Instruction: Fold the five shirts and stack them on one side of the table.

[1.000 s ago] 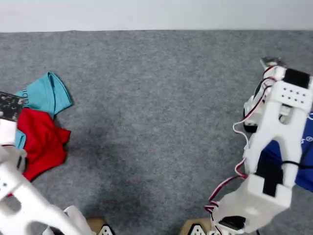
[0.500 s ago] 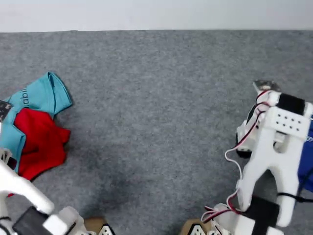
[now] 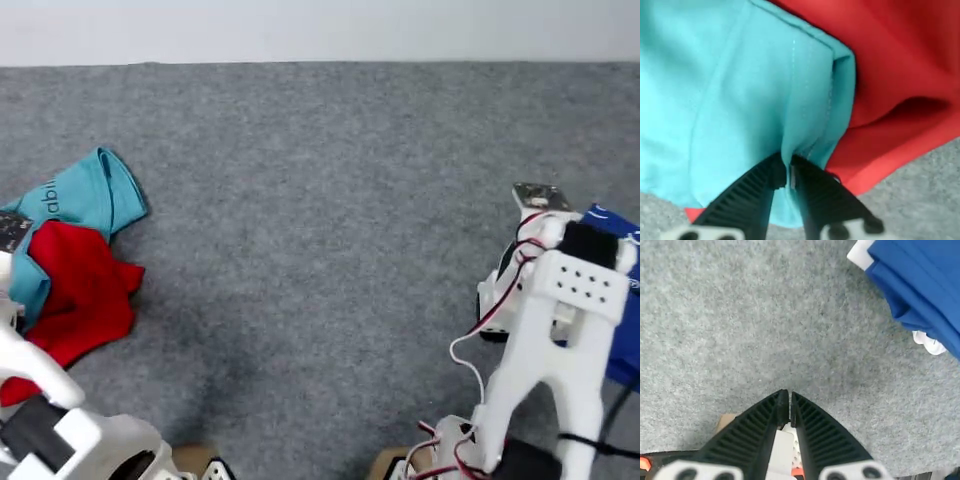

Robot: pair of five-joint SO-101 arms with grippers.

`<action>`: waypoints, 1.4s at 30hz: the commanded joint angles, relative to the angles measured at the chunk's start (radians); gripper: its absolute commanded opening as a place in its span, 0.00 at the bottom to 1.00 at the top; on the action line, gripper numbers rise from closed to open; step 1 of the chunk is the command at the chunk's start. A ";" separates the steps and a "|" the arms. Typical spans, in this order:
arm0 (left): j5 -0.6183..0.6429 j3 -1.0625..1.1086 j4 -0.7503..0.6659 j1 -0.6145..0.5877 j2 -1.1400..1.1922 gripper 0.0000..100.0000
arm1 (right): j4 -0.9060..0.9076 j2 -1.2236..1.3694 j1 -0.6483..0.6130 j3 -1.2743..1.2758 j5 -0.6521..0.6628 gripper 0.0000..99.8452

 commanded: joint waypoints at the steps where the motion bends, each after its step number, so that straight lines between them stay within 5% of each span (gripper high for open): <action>1: -0.011 -0.045 -0.011 0.005 -0.100 0.01 | 0.042 -0.067 -0.005 0.012 -0.006 0.01; 7: 0.009 -0.044 -0.015 0.018 -0.339 0.00 | 0.042 -0.116 -0.005 0.058 -0.006 0.01; 10: 0.149 -0.045 -0.051 0.046 -0.470 0.00 | 0.042 -0.131 -0.005 0.072 -0.006 0.01; 24: 0.669 -0.047 -0.566 0.368 -0.841 0.00 | 0.042 -0.145 -0.005 0.072 -0.006 0.01; 28: 0.692 -0.082 -0.666 0.549 -0.864 0.00 | 0.042 -0.143 -0.005 0.072 -0.005 0.01; 37: 0.594 -0.127 -0.669 1.048 -0.861 0.00 | 0.042 -0.145 -0.005 0.123 -0.005 0.01; 42: 0.572 -0.134 -0.666 1.220 -0.825 0.00 | 0.041 -0.145 -0.005 0.127 -0.005 0.01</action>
